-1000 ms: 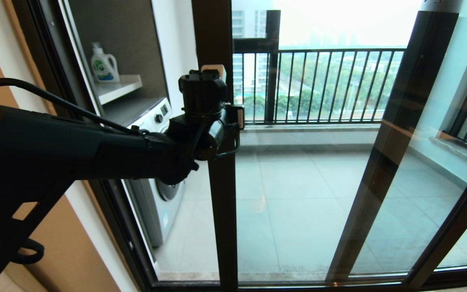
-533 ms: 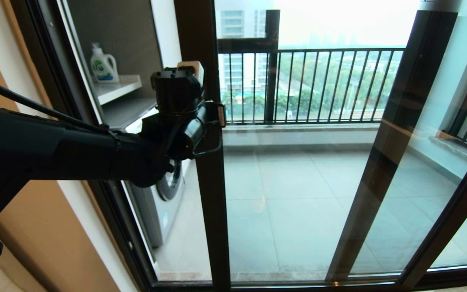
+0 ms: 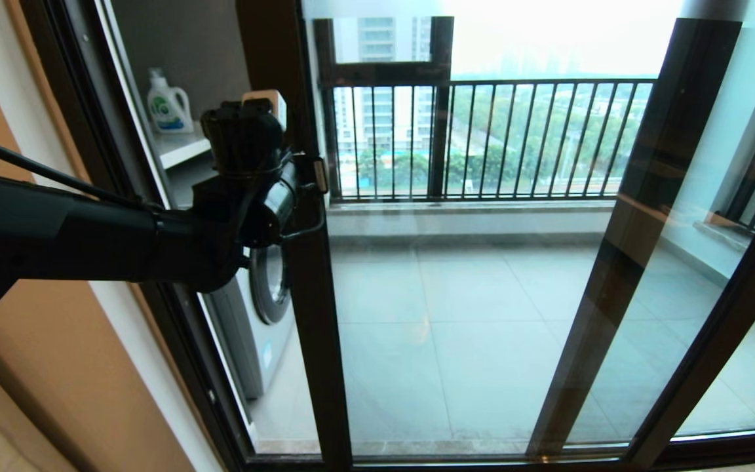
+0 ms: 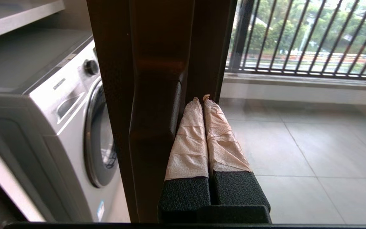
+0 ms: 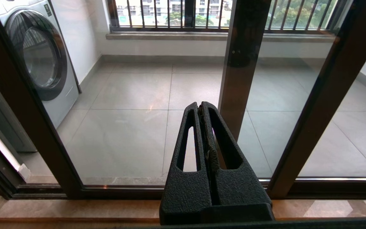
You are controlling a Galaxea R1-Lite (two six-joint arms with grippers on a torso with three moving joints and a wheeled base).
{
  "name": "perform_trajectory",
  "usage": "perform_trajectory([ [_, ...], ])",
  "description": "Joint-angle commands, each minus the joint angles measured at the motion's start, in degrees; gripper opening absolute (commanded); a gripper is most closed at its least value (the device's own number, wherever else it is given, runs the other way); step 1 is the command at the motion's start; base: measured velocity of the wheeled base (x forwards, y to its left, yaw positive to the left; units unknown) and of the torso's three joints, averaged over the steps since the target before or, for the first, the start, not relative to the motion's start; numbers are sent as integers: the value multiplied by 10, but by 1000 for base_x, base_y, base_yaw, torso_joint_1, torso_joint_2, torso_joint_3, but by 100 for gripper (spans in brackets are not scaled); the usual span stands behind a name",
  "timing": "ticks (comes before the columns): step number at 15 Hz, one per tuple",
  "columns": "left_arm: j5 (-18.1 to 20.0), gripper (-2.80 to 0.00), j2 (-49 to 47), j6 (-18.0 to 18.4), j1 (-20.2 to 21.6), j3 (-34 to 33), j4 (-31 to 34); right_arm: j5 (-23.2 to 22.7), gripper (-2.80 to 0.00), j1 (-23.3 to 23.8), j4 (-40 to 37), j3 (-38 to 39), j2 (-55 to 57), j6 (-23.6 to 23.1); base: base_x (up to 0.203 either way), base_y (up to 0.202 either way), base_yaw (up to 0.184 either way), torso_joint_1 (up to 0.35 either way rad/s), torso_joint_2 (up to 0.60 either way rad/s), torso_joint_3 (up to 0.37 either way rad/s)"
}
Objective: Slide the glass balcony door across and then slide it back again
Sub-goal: Close the slid door
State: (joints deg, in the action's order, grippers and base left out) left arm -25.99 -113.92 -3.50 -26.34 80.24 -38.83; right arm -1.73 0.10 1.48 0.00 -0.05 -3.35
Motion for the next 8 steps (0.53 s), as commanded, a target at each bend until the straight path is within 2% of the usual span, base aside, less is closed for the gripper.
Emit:
perform_trajectory([
  [1,4,-280,19,-3,-2,-28,-2,0,-280,0,0,7,0,-1,0,0,0,0,0,0],
  [8,10,-280,64,-5,48,-86,-3,0,-280,0,0,7,0,-1,0,0,0,0,0,0],
])
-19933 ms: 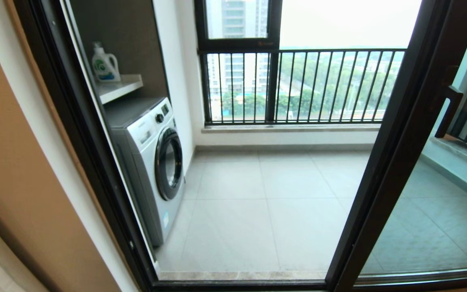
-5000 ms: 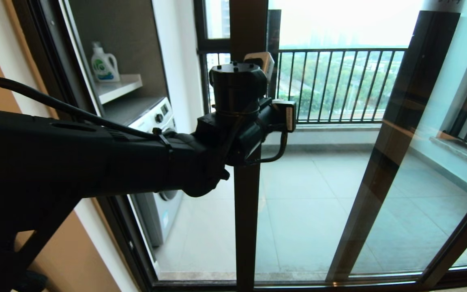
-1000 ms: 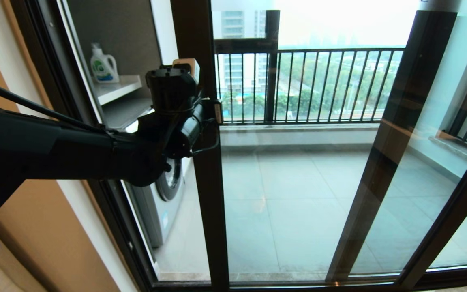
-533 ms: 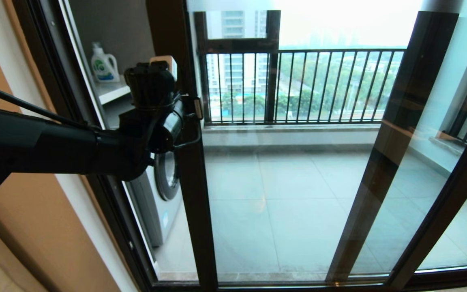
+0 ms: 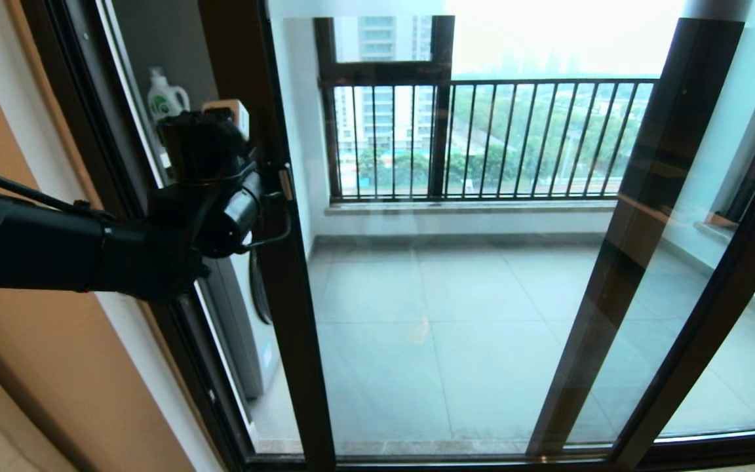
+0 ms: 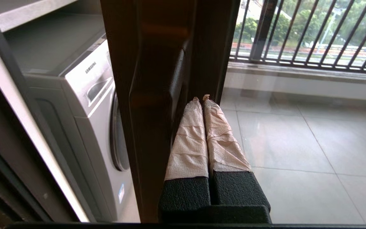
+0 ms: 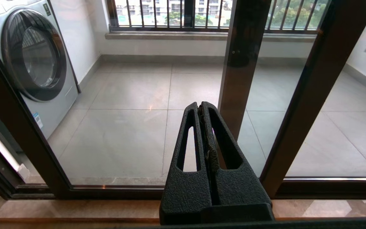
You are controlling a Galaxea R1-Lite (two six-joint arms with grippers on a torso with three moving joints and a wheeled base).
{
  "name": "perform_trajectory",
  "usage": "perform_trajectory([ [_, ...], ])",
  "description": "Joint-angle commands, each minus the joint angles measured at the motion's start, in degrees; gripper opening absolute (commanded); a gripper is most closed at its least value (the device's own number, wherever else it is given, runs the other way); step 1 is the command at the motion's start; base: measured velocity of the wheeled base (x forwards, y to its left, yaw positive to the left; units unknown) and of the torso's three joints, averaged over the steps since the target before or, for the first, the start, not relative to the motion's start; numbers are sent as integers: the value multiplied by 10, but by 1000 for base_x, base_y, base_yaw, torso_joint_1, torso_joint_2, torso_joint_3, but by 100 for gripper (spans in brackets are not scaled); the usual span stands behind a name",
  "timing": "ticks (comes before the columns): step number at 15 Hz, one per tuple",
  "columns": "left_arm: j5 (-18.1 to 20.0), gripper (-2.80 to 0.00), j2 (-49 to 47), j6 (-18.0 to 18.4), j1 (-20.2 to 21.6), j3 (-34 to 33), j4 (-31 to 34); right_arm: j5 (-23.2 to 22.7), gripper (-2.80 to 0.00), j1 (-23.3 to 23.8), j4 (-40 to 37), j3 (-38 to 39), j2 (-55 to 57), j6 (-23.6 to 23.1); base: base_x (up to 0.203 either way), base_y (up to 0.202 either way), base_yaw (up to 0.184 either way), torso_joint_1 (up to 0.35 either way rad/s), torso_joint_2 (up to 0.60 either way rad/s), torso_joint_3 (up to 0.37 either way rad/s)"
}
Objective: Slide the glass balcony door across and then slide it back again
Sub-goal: Close the slid door
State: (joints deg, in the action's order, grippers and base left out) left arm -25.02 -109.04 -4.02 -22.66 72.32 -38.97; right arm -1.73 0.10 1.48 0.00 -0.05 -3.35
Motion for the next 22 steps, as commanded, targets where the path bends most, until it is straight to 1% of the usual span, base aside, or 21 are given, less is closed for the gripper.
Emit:
perform_trajectory([
  [1,2,-280,21,1,20,-15,-1,0,-280,0,0,7,0,0,0,0,0,0,0,0],
  [4,21,-280,30,1,45,-30,-1,0,-280,0,0,7,0,-1,0,0,0,0,0,0],
  [9,24,-280,22,1,72,-31,-1,0,-280,0,0,7,0,-1,0,0,0,0,0,0],
  [17,48,-280,22,1,112,-41,-1,0,-280,0,0,7,0,0,0,0,0,0,0,0],
  [19,49,-280,21,2,125,-40,-1,0,-280,0,0,7,0,0,0,0,0,0,0,0],
  [22,63,-280,21,2,148,-41,-1,0,-280,0,0,7,0,-1,0,0,0,0,0,0],
])
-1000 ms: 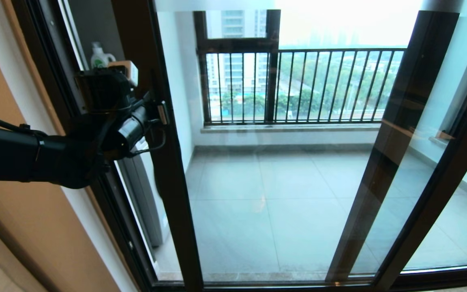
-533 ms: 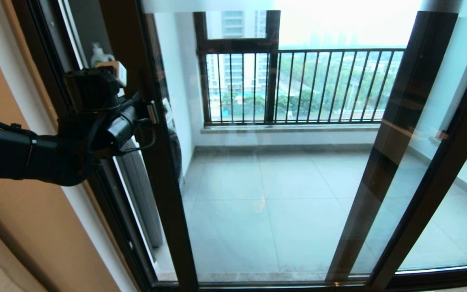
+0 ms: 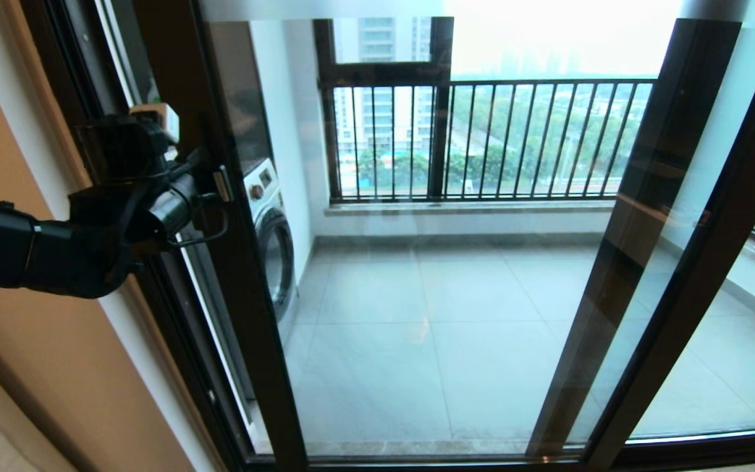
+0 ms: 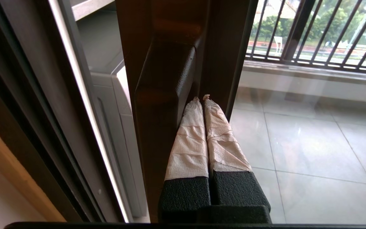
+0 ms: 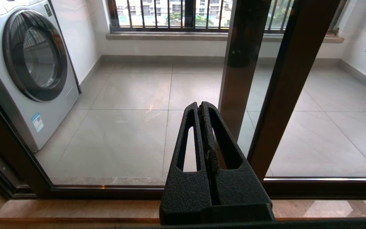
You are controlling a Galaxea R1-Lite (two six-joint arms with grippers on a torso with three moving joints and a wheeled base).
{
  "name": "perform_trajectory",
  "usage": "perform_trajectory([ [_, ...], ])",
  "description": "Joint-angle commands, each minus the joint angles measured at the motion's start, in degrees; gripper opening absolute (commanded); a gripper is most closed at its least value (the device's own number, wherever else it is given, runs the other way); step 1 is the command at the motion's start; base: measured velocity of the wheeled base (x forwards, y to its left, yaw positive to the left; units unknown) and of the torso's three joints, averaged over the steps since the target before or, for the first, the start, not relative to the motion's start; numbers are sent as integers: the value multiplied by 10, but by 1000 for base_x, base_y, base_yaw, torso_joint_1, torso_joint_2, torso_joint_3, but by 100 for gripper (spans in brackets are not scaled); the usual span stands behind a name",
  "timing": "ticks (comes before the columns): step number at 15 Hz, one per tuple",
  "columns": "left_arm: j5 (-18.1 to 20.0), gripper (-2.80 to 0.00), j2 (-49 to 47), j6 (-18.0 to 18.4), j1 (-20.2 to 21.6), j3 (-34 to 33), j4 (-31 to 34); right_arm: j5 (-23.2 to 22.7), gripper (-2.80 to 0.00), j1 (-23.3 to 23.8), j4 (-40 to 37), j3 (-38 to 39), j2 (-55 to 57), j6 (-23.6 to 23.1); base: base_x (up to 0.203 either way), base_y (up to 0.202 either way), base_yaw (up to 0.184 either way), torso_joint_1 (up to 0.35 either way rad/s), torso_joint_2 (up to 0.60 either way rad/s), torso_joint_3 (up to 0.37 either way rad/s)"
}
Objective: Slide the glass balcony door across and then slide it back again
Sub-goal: Close the slid door
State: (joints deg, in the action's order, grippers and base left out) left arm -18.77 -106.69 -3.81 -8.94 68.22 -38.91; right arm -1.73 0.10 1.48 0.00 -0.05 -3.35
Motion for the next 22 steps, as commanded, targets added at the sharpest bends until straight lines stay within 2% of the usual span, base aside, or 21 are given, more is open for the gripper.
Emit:
perform_trajectory([
  [1,4,-280,-3,-1,17,0,-2,0,-280,0,0,7,0,0,0,0,0,0,0,0],
  [4,10,-280,-6,0,35,-1,-2,0,-280,0,0,7,0,-1,0,0,0,0,0,0],
  [11,49,-280,-13,3,93,4,-2,0,-280,0,0,7,0,-1,0,0,0,0,0,0],
  [22,73,-280,-40,7,156,25,-2,0,-280,0,0,7,0,-1,0,0,0,0,0,0],
])
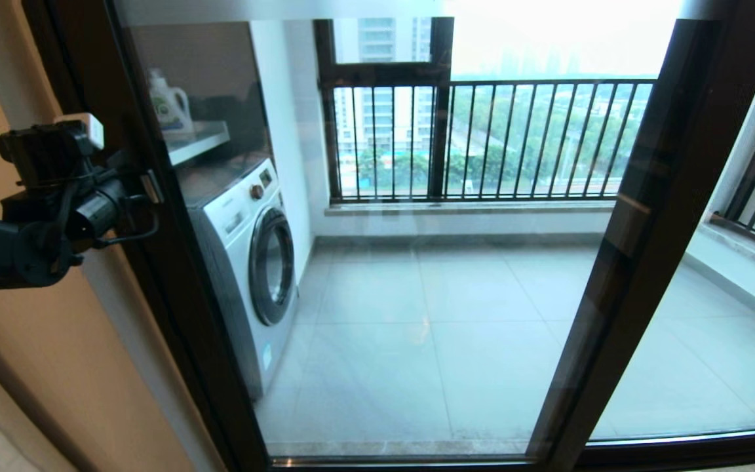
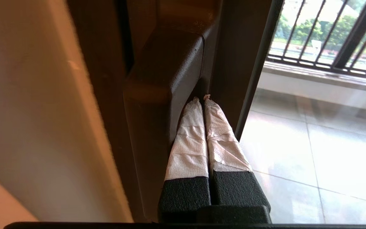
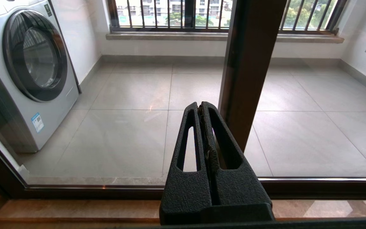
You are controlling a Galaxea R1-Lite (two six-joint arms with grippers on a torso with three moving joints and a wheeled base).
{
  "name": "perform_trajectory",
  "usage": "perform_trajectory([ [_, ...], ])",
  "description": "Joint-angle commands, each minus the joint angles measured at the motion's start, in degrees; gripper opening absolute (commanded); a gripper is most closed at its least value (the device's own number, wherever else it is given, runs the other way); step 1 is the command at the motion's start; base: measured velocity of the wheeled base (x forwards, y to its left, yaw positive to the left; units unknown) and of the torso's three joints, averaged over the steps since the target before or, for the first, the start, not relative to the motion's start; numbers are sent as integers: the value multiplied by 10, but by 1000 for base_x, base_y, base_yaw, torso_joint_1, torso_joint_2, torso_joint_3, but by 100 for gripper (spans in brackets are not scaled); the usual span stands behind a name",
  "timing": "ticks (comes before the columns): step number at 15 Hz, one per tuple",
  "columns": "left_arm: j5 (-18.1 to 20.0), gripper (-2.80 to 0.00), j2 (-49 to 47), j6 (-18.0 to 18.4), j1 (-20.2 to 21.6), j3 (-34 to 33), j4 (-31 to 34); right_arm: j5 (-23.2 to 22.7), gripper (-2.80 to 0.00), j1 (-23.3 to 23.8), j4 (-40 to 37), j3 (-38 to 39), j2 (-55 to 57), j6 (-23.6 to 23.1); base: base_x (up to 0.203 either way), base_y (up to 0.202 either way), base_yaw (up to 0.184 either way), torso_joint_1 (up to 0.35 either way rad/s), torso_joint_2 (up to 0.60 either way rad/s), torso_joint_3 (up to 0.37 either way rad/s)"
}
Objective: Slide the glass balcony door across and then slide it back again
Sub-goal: Close the slid door, then open the slid door
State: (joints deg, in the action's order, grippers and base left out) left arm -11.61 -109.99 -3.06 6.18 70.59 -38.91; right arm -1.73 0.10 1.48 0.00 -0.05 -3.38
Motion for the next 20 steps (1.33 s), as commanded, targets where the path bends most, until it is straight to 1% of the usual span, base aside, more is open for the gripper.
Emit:
perform_trajectory([
  [1,1,-280,-7,0,7,2,-2,0,-280,0,0,7,0,-1,0,0,0,0,0,0],
  [6,9,-280,-8,4,23,2,-2,0,-280,0,0,7,0,-1,0,0,0,0,0,0],
  [11,9,-280,-7,3,27,13,-1,0,-280,0,0,7,0,0,0,0,0,0,0,0],
  [12,12,-280,7,2,25,7,2,0,-280,0,0,7,0,-1,0,0,0,0,0,0],
  [15,41,-280,51,2,0,-35,-1,0,-280,0,0,7,0,0,0,0,0,0,0,0],
  [18,50,-280,71,1,-14,-74,-1,0,-280,0,0,7,0,0,0,0,0,0,0,0],
  [19,64,-280,74,-2,-21,-84,-3,0,-280,0,0,7,0,0,0,0,0,0,0,0],
  [20,70,-280,74,-1,-26,-87,-18,0,-280,0,0,7,0,-1,0,0,0,0,0,0],
])
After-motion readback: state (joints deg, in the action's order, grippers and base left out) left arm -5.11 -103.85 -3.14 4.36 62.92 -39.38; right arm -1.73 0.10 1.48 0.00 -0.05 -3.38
